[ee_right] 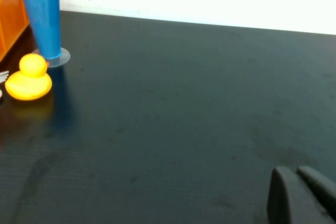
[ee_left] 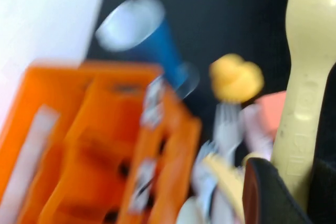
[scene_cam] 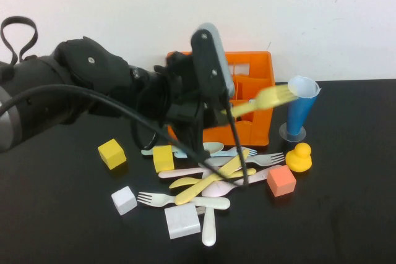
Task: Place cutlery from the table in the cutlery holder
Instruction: Place the fork on the box
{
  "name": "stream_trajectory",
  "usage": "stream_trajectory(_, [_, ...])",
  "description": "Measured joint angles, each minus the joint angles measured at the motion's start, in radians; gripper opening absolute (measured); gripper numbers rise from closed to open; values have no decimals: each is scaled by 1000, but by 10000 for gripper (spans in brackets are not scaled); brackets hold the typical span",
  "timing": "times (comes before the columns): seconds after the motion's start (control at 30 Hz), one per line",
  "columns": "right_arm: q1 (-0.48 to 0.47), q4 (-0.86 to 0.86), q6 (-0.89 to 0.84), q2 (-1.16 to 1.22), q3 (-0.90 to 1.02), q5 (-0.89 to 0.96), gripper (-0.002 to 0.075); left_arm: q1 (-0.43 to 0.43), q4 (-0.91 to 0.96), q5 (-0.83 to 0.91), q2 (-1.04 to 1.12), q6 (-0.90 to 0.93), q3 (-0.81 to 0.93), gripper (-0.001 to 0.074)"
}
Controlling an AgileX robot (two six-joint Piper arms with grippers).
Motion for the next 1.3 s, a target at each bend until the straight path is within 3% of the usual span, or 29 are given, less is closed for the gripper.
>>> stream_trajectory(0.2, [0,0,0,0,0,0,-3,-1,297,-228,-4,-540,0,144])
stream_trajectory(0.4, [0,0,0,0,0,0,-3,9,928,-539,-4,-1577,0,144])
stream_trajectory(0.5, [0,0,0,0,0,0,-3,29,1212,-726,14,-1926,0,144])
stream_trajectory(0.57, [0,0,0,0,0,0,-3,38,1345,-837,39,-2065,0,144])
stream_trajectory(0.8, [0,0,0,0,0,0,-3,36,1487,-1101,169,-2199,0,144])
stream_trajectory(1.3, [0,0,0,0,0,0,-3,36,1447,-1229,329,-2118,0,144])
